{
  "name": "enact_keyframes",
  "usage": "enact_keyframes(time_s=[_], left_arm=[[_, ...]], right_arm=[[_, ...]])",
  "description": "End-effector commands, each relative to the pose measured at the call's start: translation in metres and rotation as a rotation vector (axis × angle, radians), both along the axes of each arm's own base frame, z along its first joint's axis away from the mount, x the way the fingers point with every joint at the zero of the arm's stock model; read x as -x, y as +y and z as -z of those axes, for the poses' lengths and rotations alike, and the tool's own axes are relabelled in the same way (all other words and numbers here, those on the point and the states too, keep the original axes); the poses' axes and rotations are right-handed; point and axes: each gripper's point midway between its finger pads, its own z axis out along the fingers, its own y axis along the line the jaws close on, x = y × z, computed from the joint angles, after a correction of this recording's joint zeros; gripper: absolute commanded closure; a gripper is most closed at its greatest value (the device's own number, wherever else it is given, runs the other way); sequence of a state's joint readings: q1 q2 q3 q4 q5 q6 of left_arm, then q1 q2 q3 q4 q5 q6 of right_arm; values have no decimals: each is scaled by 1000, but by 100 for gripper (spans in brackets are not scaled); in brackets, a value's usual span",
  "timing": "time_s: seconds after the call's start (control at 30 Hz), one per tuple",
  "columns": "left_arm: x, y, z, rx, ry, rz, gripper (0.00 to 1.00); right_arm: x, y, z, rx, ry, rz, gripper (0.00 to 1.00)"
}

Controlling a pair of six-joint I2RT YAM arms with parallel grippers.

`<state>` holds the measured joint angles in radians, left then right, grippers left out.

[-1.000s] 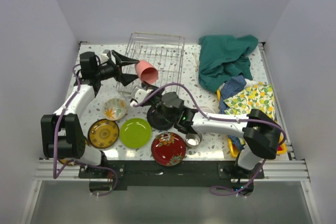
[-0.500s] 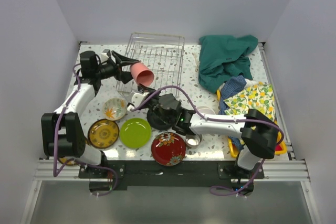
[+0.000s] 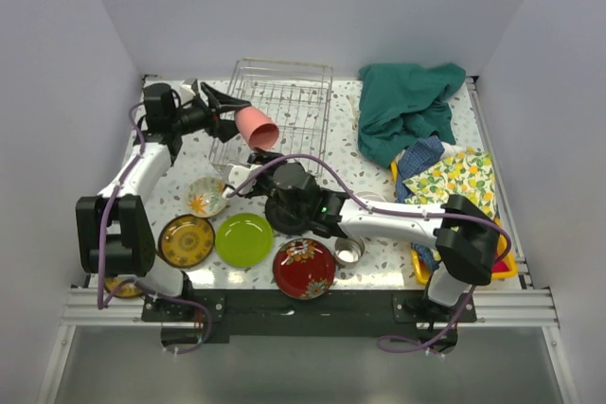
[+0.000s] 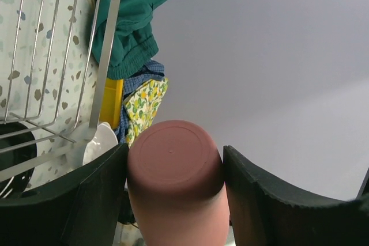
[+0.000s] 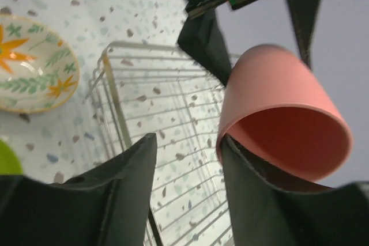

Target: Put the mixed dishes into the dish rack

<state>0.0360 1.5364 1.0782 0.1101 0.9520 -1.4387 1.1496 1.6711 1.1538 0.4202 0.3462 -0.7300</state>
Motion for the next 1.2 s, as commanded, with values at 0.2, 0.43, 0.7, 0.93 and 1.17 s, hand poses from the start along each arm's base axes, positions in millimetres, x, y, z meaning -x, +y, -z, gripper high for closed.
enact_keyframes(time_s=[0.2,0.43,0.7,0.93,1.17], left_arm=[[-87,19,-41,-219,-487,-3,100],[-179,35,-23,-680,-671,-52,100],[-239,6,-5,-1076,-890,-166,100],[-259,4,-9,-1219,-979,-362,100],[-278,10,-5,-1276,-992,-466,100]], right_arm=[[56,-80,11,188,292,-65,29],[16,-140,3,165,324,149,26],[-26,-184,11,130,338,295,23],[-28,-191,24,86,397,361,23],[-27,-200,39,112,418,400,23]])
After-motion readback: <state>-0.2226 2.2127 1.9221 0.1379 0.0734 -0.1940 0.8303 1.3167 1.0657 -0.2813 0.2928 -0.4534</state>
